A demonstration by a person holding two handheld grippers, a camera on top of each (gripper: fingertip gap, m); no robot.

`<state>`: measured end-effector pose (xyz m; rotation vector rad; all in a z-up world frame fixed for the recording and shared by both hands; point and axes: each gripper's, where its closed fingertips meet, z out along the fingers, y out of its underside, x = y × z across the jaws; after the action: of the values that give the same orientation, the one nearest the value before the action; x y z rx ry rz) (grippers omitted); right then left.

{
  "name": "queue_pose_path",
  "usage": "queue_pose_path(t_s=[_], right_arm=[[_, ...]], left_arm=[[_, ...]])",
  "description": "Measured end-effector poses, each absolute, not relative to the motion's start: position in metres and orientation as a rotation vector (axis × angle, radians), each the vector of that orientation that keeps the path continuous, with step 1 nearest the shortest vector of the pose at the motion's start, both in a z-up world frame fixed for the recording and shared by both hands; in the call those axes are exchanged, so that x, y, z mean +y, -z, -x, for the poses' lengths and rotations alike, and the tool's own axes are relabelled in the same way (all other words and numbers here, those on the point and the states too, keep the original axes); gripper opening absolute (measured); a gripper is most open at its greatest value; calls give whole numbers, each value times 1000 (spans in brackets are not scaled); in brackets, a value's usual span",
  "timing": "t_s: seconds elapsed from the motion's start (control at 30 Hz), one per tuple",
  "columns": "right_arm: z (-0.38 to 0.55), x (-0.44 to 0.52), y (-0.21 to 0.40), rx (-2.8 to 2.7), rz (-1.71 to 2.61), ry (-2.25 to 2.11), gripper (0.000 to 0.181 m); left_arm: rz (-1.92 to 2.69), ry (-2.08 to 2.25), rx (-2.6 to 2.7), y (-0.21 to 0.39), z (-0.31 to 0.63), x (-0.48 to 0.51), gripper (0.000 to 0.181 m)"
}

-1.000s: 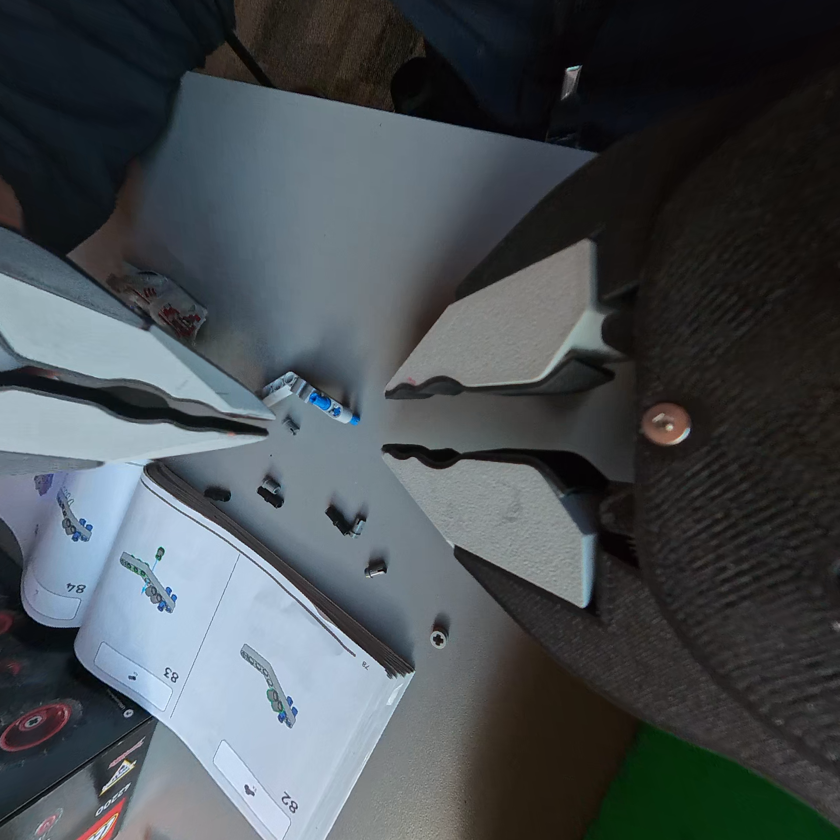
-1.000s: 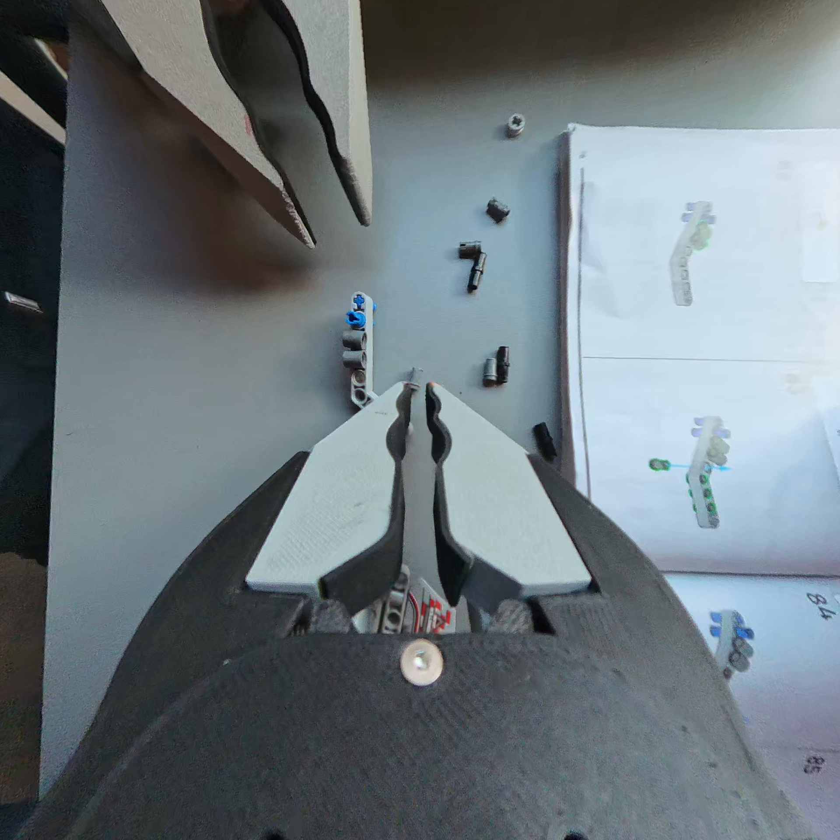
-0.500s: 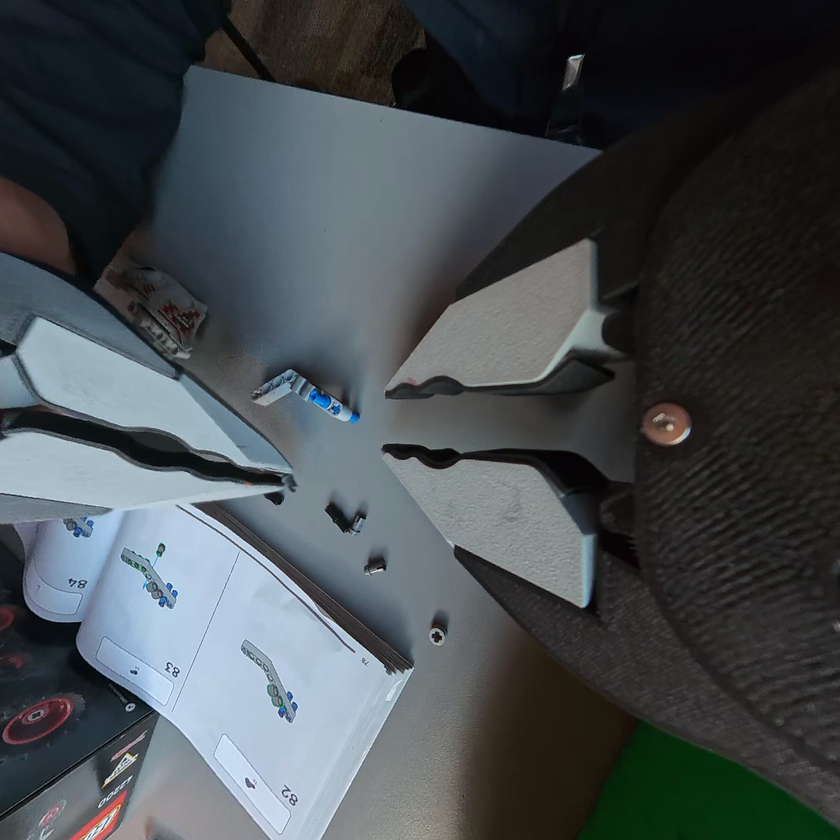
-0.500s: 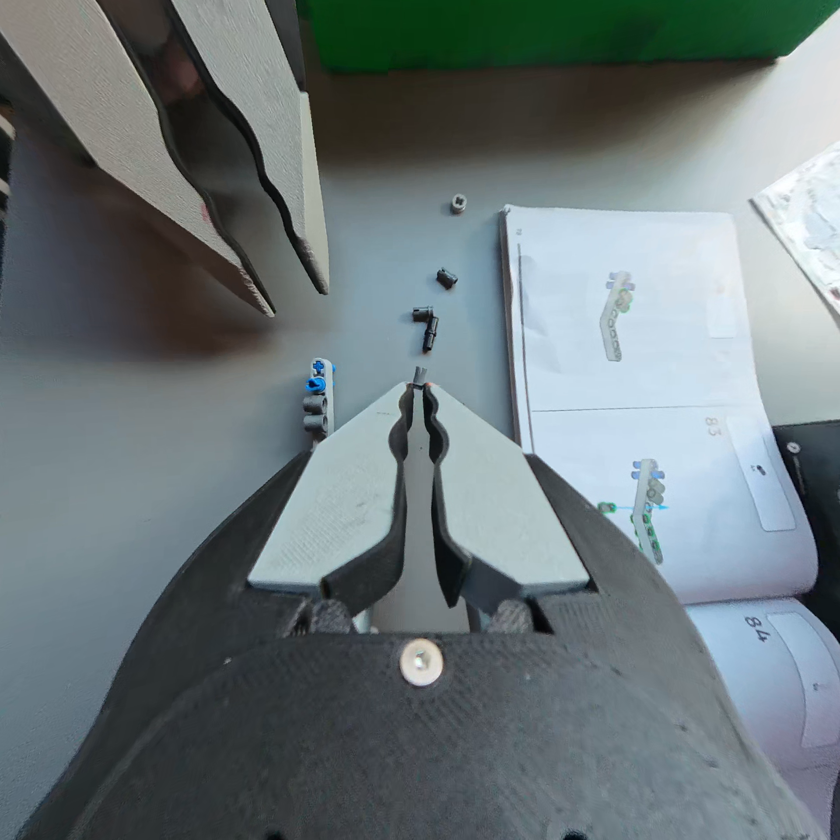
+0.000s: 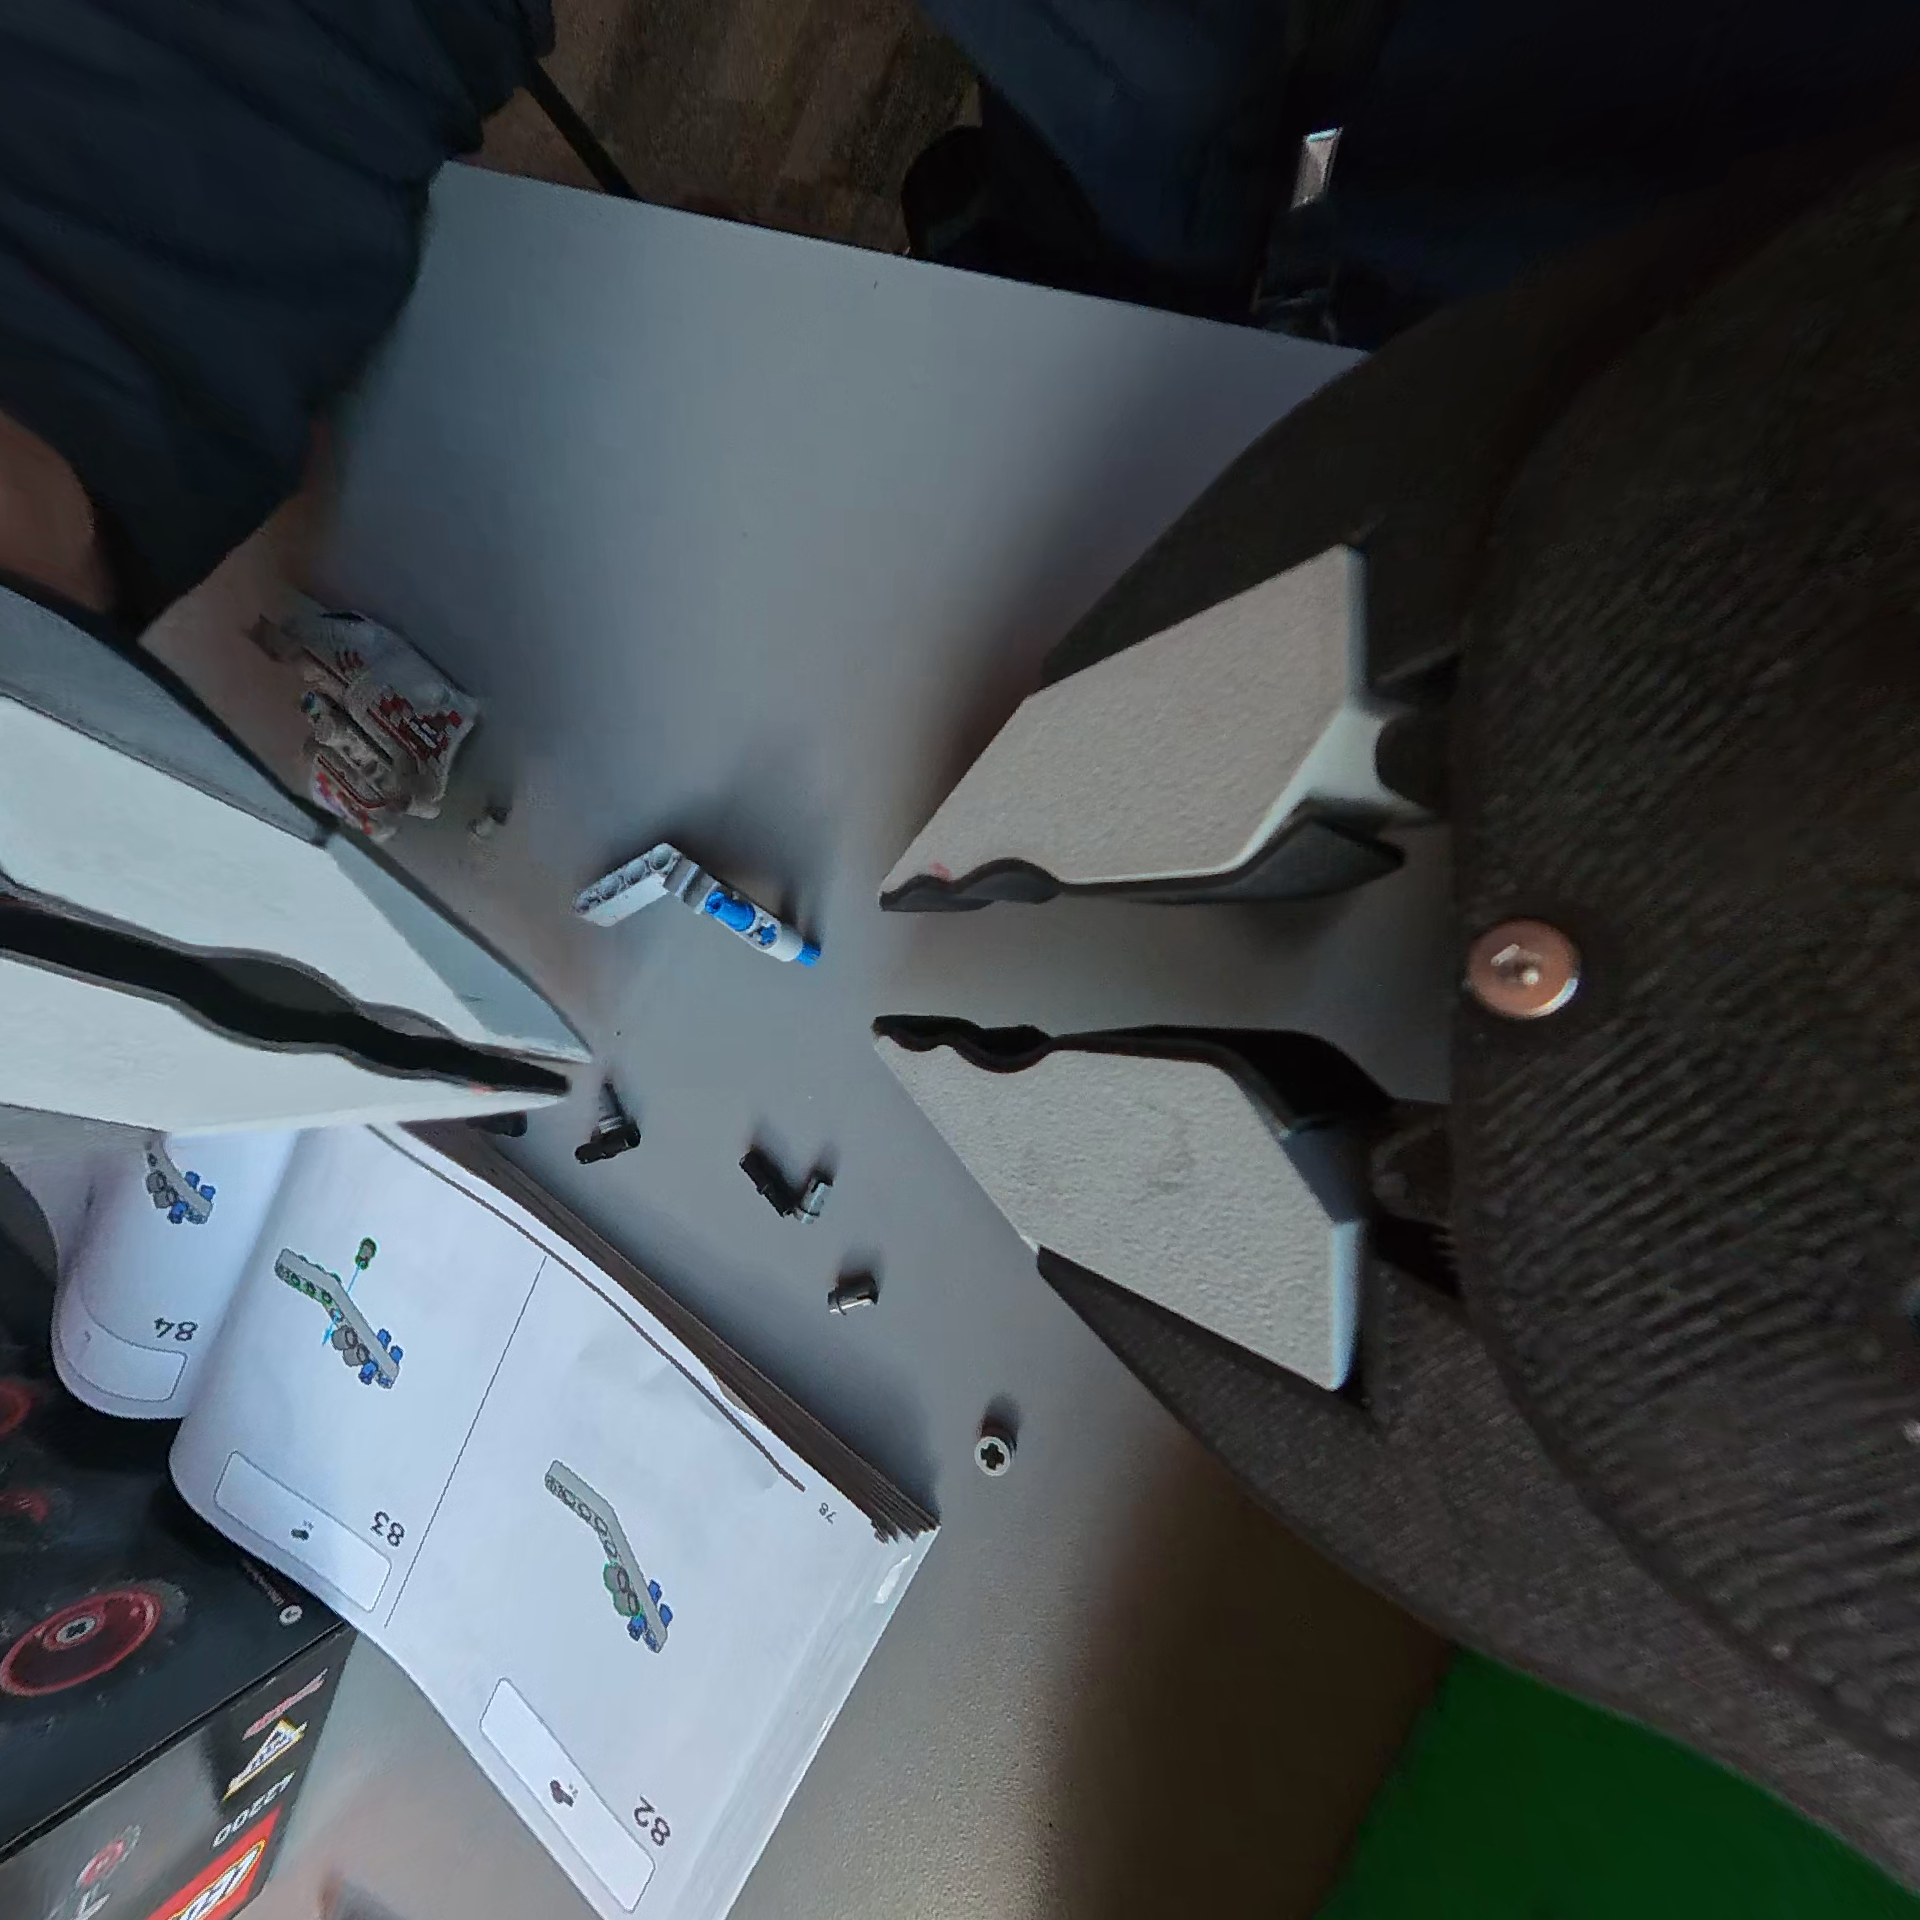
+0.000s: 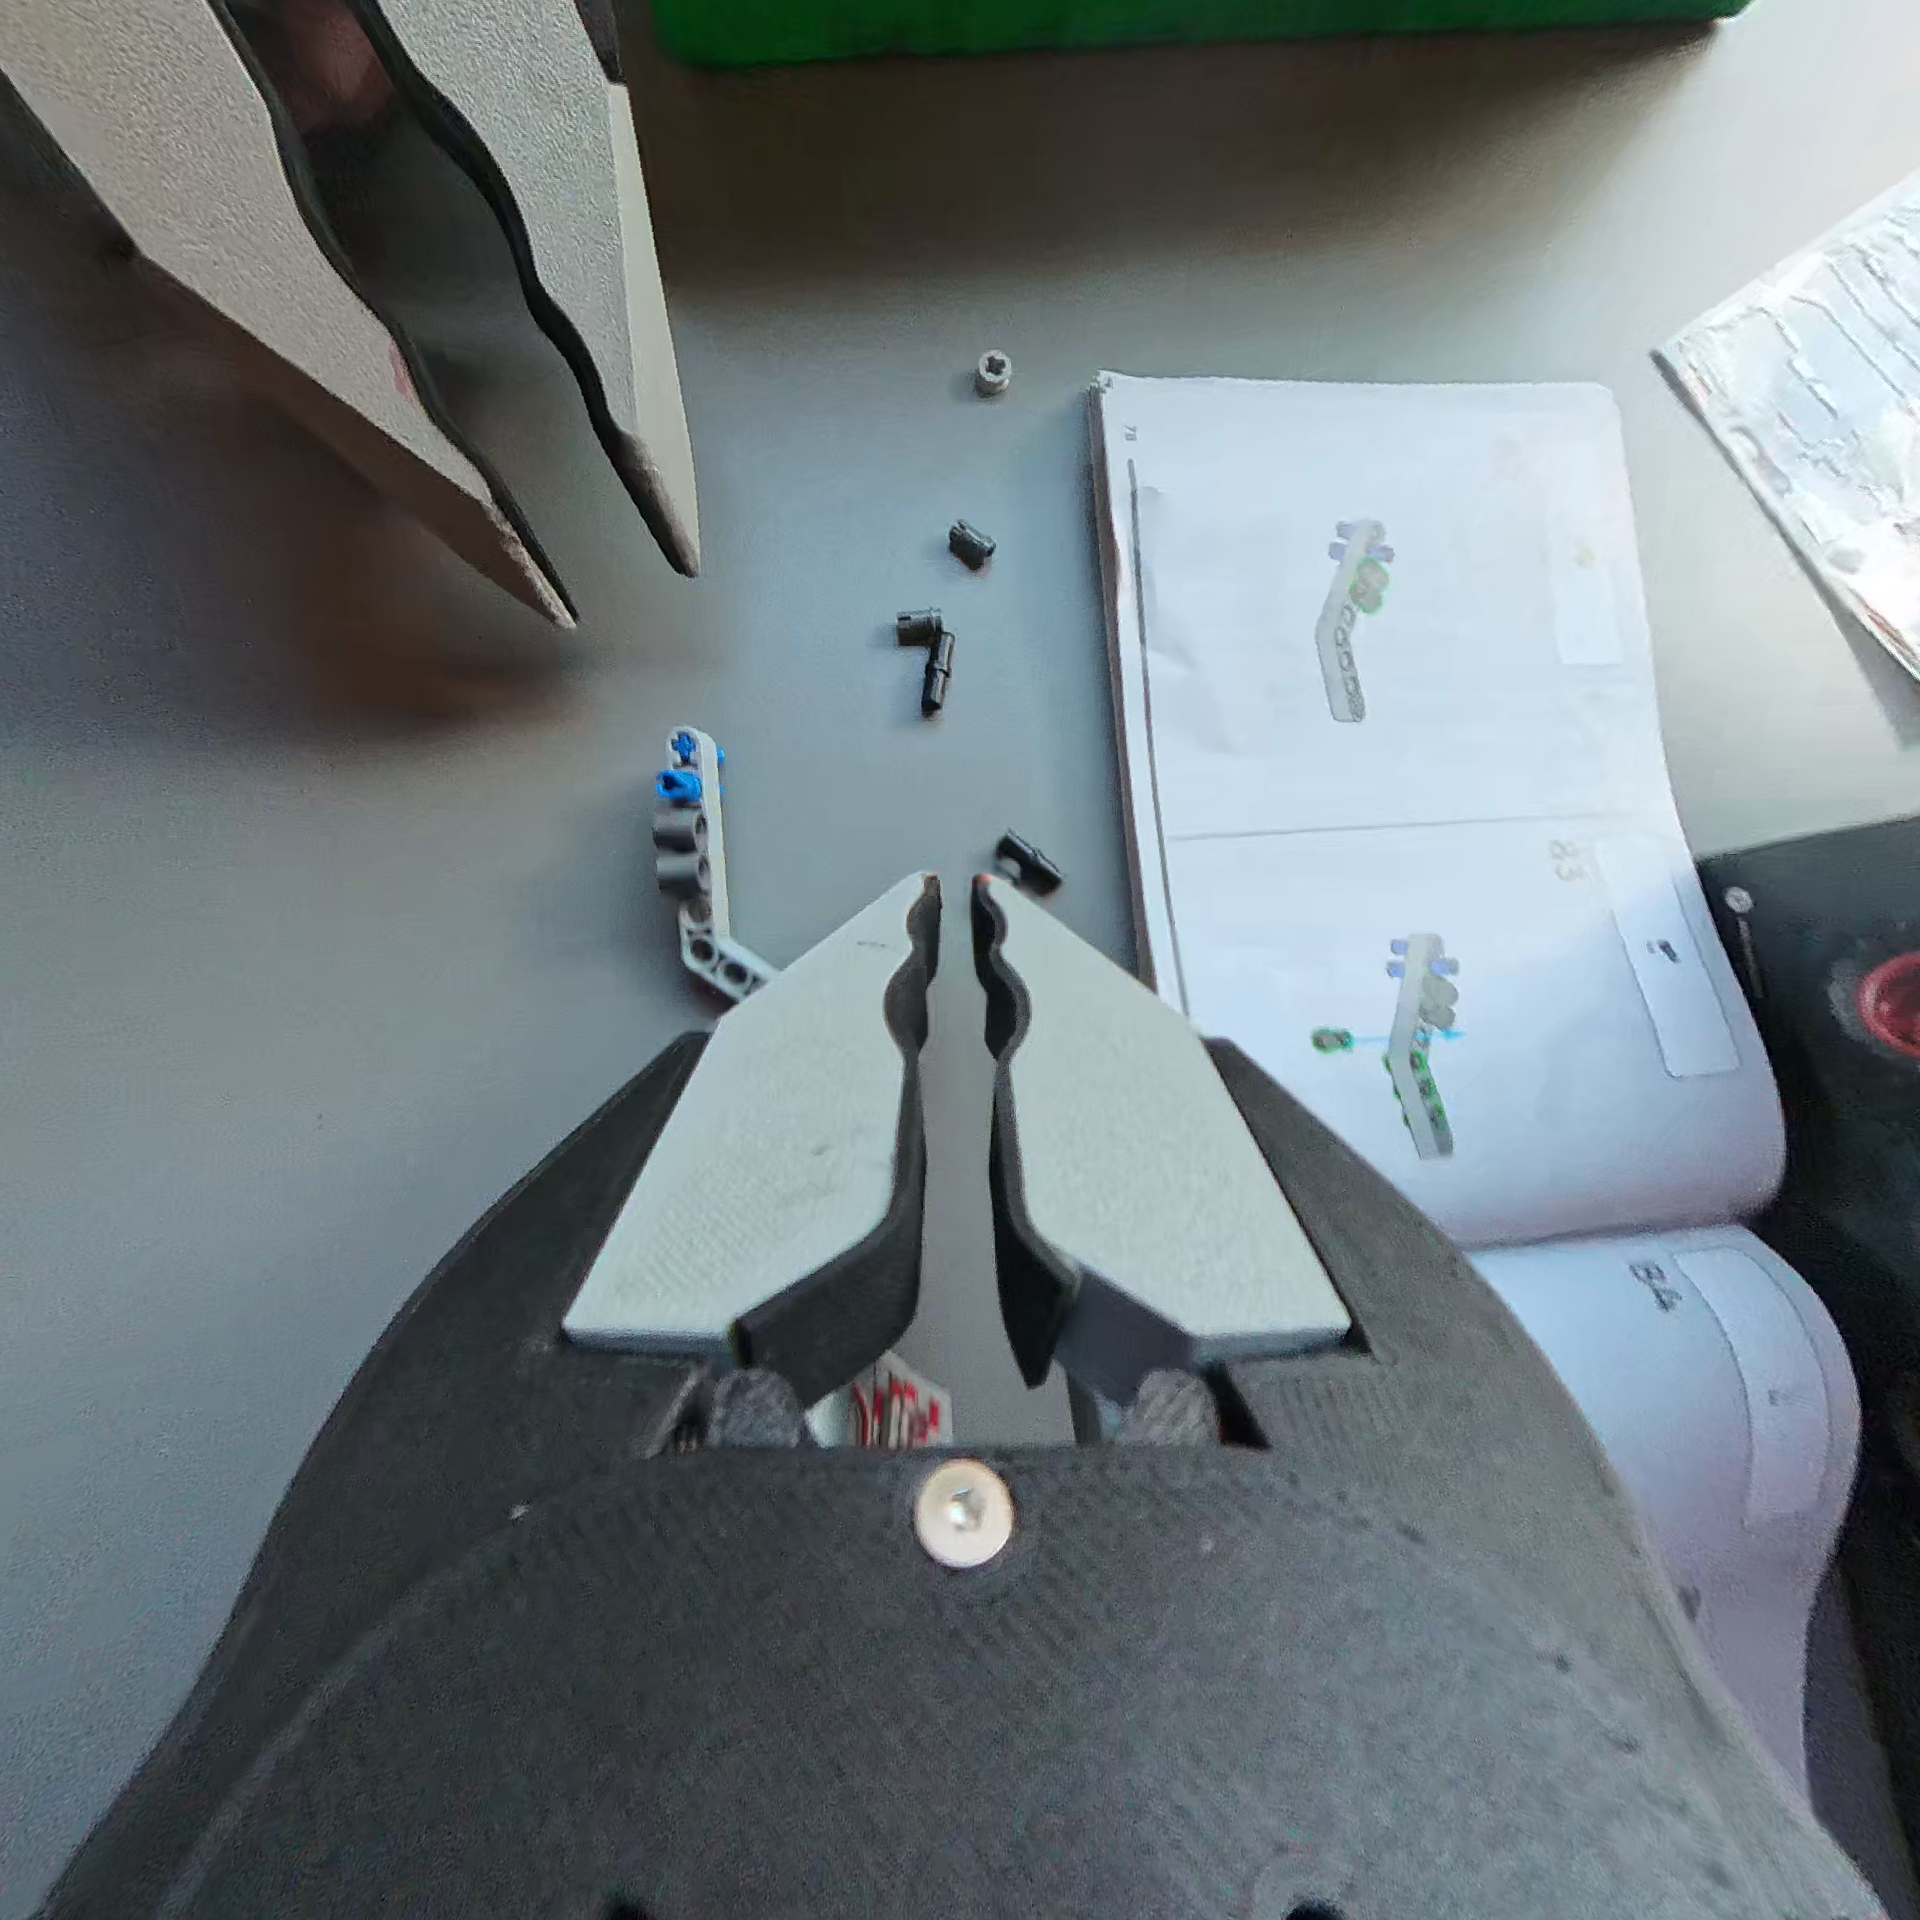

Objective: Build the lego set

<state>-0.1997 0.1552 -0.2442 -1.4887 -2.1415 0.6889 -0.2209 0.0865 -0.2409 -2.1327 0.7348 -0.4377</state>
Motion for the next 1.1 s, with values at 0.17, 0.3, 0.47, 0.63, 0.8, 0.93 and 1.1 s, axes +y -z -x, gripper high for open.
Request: queue_pose_path(t_s=[0.17,0.3,0.47,0.63,0.8,0.93,1.1], right_arm=[[155,165,232,-2193,1534,-654,6],[134,160,239,-2276,1552,-614,10],[123,146,249,-2337,1543,-523,15],[114,151,260,-2286,1566,-356,23],[95,158,246,-2181,1542,-284,3],[75,169,239,-2088,1622,-303,10],[87,190,234,-1942,1689,-416,0]], left_arm=[[2131,449,730,240,221,86,17],[2130,443,747,241,220,85,18],[2126,448,735,240,221,86,18],[2119,457,717,238,223,86,18],[2110,472,716,236,222,84,18],[2105,462,722,235,221,84,18],[2108,462,723,236,221,84,19]])
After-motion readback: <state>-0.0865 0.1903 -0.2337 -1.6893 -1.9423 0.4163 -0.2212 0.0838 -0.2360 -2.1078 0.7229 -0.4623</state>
